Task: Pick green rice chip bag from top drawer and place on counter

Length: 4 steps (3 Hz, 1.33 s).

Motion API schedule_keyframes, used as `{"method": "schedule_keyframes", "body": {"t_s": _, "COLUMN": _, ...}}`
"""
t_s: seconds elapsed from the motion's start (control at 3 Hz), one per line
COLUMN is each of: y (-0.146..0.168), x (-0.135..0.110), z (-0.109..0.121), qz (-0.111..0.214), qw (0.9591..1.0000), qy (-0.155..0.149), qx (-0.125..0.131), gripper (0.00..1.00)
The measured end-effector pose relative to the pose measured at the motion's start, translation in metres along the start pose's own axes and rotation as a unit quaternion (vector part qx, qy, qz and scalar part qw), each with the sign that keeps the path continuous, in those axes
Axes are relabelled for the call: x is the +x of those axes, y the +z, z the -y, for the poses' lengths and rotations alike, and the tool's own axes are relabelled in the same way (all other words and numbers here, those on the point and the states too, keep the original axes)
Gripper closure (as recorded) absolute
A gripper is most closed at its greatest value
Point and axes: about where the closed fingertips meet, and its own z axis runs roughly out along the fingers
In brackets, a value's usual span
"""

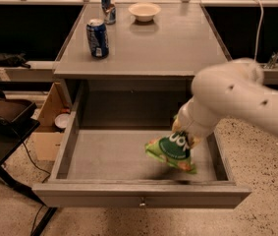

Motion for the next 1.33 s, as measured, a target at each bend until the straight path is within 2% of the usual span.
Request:
{"method": "schedule_keyframes", "body": {"t_s": 0.33, "y": -0.068, "x": 0.045, "z": 0.005, "qz": -0.008, "qw": 0.9999, "qy": 0.007, "qx": -0.006, "gripper": 1.0}}
{"method": "schedule_keyframes", "body": {"t_s": 0.67, "y": -0.106, "x": 0.086, "z": 0.008, "qz": -0.006, "qw": 0.9994, "qy": 0.009, "qx": -0.032, "gripper": 1.0}}
{"method": "schedule_keyframes", "body": {"t_s": 1.0, "y": -0.134, "x": 0.122, "z": 0.027, "qz": -0.001, "qw": 0.9994, "qy": 0.007, "qx": -0.035, "gripper": 1.0}}
{"method": "schedule_keyframes", "body": {"t_s": 1.33, "y": -0.168, "x": 0.145, "z": 0.045, "qz": -0.025, "qw": 0.9995, "qy": 0.015, "qx": -0.005, "gripper": 1.0}}
